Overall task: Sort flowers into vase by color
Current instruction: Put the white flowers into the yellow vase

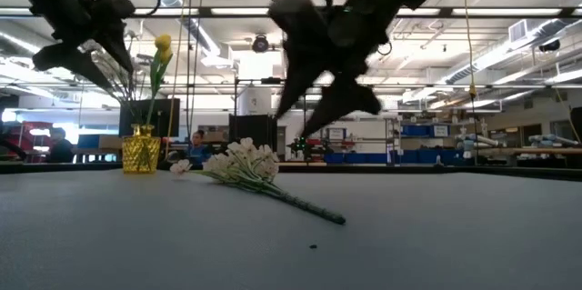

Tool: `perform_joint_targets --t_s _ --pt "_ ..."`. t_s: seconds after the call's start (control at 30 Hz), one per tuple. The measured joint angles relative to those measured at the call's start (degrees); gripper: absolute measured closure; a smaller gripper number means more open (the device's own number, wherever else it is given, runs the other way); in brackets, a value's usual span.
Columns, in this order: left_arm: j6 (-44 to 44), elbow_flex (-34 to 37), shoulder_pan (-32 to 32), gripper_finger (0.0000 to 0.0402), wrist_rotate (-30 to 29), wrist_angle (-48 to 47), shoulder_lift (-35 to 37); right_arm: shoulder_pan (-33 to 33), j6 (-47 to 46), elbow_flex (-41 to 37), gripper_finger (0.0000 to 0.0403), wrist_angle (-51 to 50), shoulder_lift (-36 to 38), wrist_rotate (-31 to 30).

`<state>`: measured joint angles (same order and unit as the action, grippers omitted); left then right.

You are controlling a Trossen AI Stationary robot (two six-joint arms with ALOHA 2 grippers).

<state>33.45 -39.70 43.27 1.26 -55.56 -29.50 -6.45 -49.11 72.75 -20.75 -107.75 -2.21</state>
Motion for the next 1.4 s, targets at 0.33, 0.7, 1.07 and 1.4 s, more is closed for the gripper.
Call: perform_joint_targets --t_s 0.33,0.7,1.07,1.4 --pt "6.0 5.8 -10.2 0.0116 3.6 7.8 4.7 0.3 -2.6 0.1 0.0174 11.4 -6.1 0.1" --pt "11.2 14.3 -19.6 0.0116 0.7 23.5 4.8 1.7 -4.1 0.3 0.0192 13.8 -11.8 5.7" --pt "12.3 18.4 -22.4 0.0116 0.5 28.8 4.8 2.1 -7.0 0.0 0.0381 15.7 -11.6 8.8" --pt "12.0 18.7 -22.7 0.0116 0.5 32.3 4.7 4.2 -8.4 -0.1 0.0396 18.4 -6.1 3.4"
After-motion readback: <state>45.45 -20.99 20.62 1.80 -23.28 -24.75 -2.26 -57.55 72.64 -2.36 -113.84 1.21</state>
